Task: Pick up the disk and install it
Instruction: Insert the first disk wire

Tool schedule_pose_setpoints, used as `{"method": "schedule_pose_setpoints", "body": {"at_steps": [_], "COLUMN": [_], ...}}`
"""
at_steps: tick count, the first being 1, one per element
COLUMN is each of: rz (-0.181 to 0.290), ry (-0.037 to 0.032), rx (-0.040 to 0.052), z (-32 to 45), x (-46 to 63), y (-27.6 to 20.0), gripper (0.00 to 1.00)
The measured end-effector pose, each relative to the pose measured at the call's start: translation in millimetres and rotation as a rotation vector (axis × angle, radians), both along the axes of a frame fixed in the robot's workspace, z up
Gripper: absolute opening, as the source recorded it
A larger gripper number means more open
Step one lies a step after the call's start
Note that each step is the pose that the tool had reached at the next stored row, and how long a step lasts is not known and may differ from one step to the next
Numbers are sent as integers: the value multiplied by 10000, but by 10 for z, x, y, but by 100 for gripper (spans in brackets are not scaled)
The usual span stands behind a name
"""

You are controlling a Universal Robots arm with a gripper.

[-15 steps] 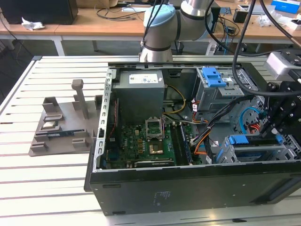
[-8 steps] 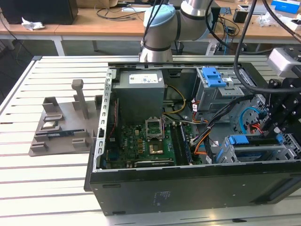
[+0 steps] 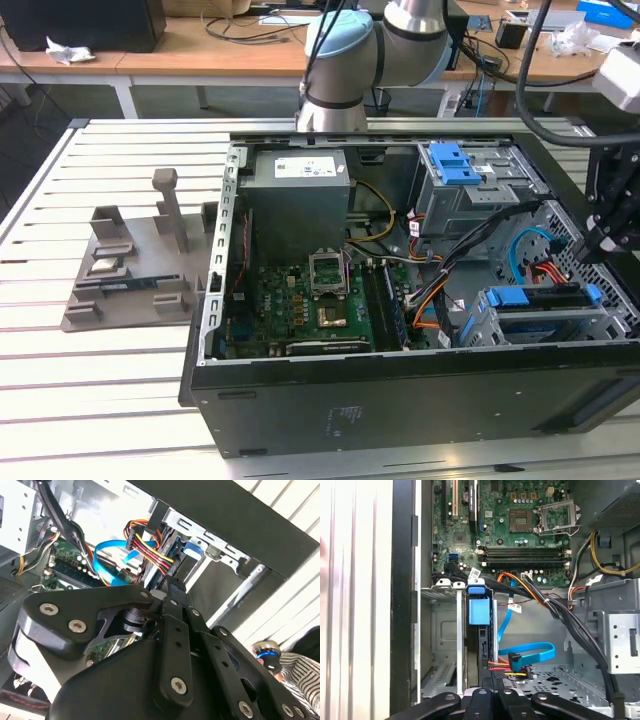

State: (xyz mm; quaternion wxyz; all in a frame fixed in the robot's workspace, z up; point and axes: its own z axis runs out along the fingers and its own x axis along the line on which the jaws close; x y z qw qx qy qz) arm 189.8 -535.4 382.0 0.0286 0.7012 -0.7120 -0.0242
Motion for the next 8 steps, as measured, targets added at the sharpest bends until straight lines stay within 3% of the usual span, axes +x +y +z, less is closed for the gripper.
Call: {"method": "schedule_pose_setpoints", "body": {"at_steps": [2,8], "rz": [0,0], "ry": [0,0], "rx": [-3,-1], "z": [65,70], "x": [0,0], "y": [0,0], "gripper": [11,11]}}
